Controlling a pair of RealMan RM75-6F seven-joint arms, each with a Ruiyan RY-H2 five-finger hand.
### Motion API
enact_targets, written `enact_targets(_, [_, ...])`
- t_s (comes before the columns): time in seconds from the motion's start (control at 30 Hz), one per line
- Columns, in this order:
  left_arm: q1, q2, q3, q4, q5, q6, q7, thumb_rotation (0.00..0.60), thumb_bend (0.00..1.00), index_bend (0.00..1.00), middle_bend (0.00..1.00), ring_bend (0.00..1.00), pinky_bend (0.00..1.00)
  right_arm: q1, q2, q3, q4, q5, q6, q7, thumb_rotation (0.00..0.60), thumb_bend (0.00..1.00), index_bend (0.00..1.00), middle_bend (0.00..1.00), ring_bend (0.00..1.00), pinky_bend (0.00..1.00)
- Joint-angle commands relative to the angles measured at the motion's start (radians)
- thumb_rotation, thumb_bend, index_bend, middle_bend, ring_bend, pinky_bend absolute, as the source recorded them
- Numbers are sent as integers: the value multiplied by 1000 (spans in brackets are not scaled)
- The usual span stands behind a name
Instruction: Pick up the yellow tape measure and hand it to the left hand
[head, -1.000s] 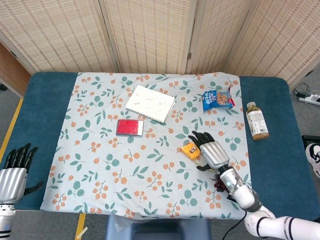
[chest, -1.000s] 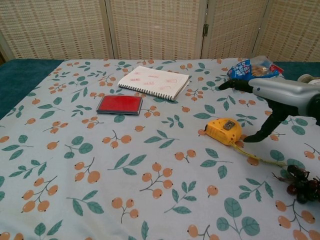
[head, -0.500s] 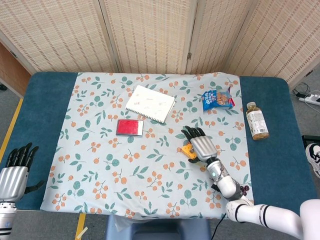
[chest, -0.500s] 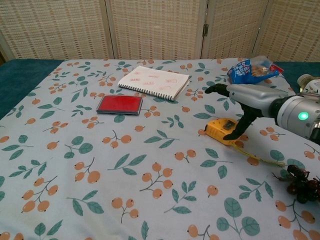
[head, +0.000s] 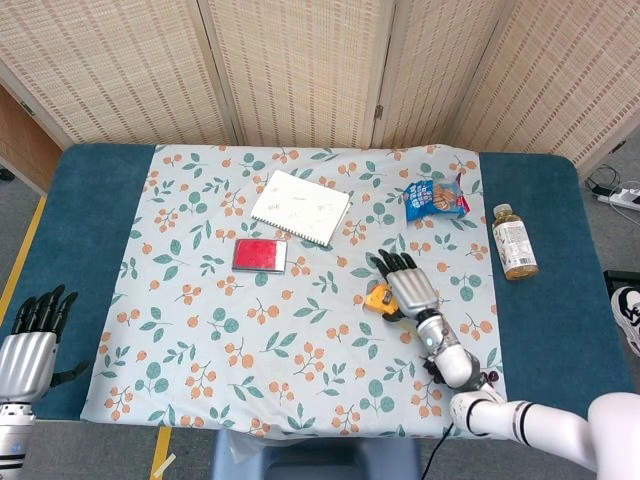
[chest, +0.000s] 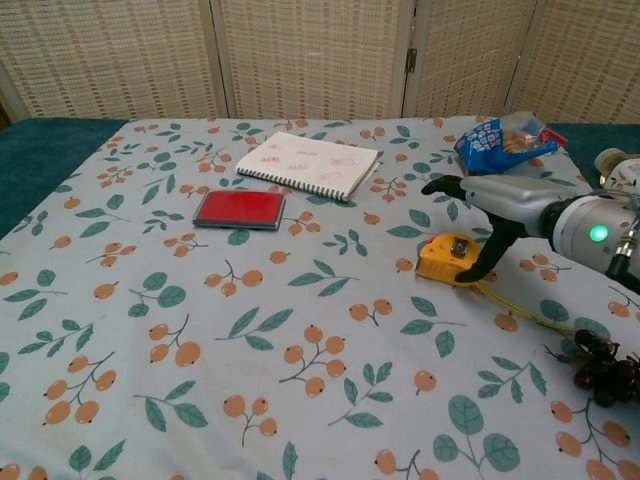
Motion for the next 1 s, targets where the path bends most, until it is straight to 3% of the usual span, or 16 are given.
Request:
enact_targets(0.03, [-1,0,0,-1,0,0,2,600,172,0,0,0,0,-7,14,-7,8,8,2,4,600,184,0,0,0,0])
enact_targets(0.27, [-7,-4,-2,-8,0,-6,12,600,172,0,0,0,0,-2,36,-17,15,2,-22,26,600,184,0,5,28,0])
enact_targets(0.4, [-7,-2,-3,-14,-2,-4,17,600,172,0,0,0,0,8,32,-23,23,-21,-36,45,600,185,5,66,66,0])
enact_targets(0.67, [-5,-1,-1,-21,-4,-4,19,600,172,0,0,0,0,21,19,-32,47,-49,-45,66,600,202,201,203,128,0])
enact_targets(1.0, [-1,-2,5,-27,-3,-1,17,600,172,0,0,0,0,20,7,-44,66,-72,-47,99,600,214,254,249,153,0])
